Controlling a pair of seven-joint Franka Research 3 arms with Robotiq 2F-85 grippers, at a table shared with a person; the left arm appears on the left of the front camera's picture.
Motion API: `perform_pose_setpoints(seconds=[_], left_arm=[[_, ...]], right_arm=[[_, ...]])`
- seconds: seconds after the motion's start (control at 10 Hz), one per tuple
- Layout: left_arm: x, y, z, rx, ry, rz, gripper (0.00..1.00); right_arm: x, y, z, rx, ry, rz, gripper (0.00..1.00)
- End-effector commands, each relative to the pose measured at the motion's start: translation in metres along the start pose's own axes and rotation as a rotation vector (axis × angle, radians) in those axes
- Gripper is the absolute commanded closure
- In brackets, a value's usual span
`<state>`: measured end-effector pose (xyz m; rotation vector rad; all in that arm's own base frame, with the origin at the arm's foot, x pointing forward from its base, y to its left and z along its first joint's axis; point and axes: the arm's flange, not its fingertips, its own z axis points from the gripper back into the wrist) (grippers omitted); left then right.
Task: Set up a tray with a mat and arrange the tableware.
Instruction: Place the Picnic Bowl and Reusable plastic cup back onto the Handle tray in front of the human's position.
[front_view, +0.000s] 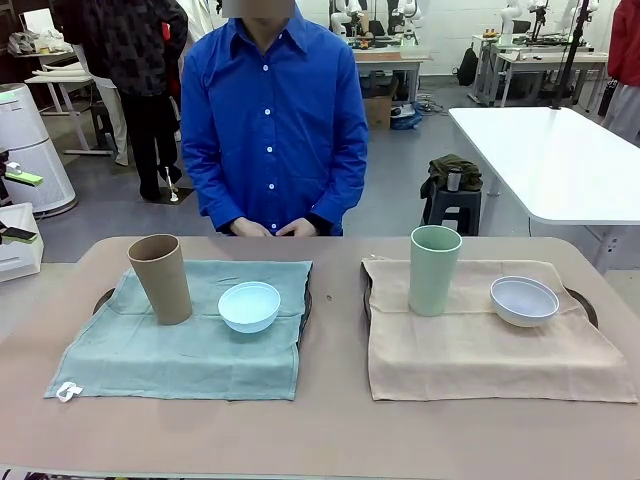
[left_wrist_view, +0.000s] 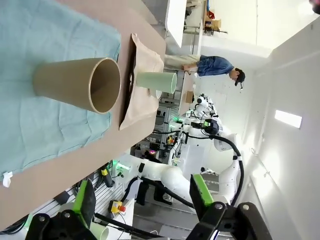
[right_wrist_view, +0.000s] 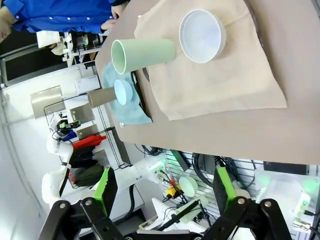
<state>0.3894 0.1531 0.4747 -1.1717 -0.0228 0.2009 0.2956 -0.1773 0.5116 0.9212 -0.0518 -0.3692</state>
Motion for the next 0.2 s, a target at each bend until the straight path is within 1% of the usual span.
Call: perform_pose_setpoints(seconds=[0.0,0.1], left_arm=[[-0.0021,0.0014,0.0011,-0.011,-0.003,0.027,0.00],[-0.0021,0.0014,0.0011,-0.011,-0.003,0.027,0.00]], right_arm=[[-0.0004,0.0010,0.0019,0.020,0.010,-0.001,0.00],[-0.0004,0.0010,0.0019,0.020,0.010,-0.001,0.00]])
